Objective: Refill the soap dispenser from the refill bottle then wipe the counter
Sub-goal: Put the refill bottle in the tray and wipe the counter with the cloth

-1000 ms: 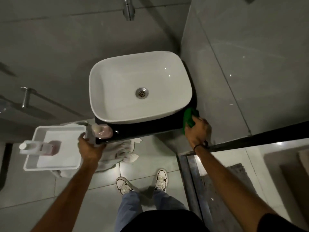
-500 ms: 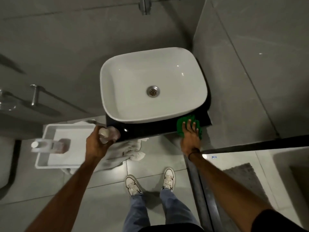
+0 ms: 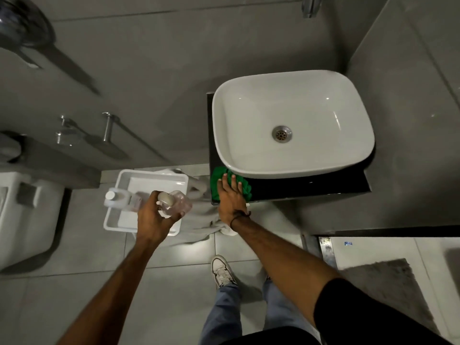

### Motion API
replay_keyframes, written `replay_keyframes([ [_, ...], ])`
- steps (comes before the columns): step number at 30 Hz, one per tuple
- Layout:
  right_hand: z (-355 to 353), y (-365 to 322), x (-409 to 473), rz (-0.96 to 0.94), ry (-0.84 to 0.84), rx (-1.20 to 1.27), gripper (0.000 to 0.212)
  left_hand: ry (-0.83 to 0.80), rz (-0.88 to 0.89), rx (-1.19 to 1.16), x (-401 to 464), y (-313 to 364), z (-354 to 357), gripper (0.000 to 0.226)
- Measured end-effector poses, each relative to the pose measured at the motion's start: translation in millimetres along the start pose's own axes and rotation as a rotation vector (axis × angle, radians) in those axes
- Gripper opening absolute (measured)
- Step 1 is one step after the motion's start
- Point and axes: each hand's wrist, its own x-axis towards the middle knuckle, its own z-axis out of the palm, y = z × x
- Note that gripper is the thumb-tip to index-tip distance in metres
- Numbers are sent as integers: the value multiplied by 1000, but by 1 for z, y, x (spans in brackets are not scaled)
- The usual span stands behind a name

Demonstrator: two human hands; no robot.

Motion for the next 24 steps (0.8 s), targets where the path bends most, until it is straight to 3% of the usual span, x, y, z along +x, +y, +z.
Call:
replay_keyframes([
  [7, -5, 28, -13, -362, -100, -206, 76, -61, 17, 9, 6, 16, 4, 61],
  [10, -11, 64, -33, -405, -123, -207, 77, -96, 13, -1, 12, 31, 19, 62],
  [24, -111, 311, -99, 229, -24, -241, 81, -180, 16, 65, 36, 89, 102, 56],
])
